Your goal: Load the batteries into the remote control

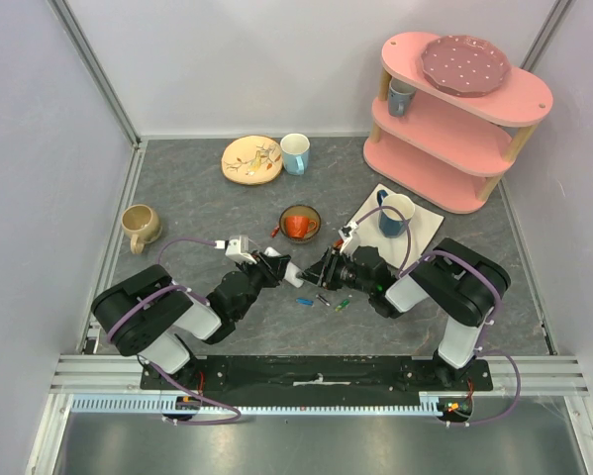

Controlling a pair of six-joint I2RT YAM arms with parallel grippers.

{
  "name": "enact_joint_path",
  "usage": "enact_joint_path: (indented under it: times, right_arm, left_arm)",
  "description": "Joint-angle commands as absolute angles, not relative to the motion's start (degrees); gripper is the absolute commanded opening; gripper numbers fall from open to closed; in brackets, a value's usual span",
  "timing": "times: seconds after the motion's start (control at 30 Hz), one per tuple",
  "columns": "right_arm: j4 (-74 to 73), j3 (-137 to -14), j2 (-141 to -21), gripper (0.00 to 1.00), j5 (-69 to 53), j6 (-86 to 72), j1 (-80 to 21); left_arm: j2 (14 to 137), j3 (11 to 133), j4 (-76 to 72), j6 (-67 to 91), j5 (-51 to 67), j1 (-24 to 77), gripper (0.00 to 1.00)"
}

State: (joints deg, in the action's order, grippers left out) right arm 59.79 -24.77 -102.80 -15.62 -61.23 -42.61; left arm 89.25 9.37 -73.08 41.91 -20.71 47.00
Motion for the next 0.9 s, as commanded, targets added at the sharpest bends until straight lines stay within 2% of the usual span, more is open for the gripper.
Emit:
enact_joint_path:
  times: [0.0, 0.33, 0.87]
  right_arm:
    - [64.6, -25.4, -104.1, 0.45, -16.0, -62.0, -42.5]
    - [64.7, -25.6, -104.3, 0.36, -16.3, -62.4, -42.5]
    - [63.4, -26.3, -102.8, 0.30, -16.6, -61.9, -42.5]
  left_arm:
    - [90.1, 9.8, -76.8, 43.2, -20.7, 47.9, 0.02]
    - [89.9, 10.0, -76.4, 42.9, -20.7, 48.1, 0.02]
    - [88.9, 12.1, -70.6, 40.8, -21.0, 48.8, 0.02]
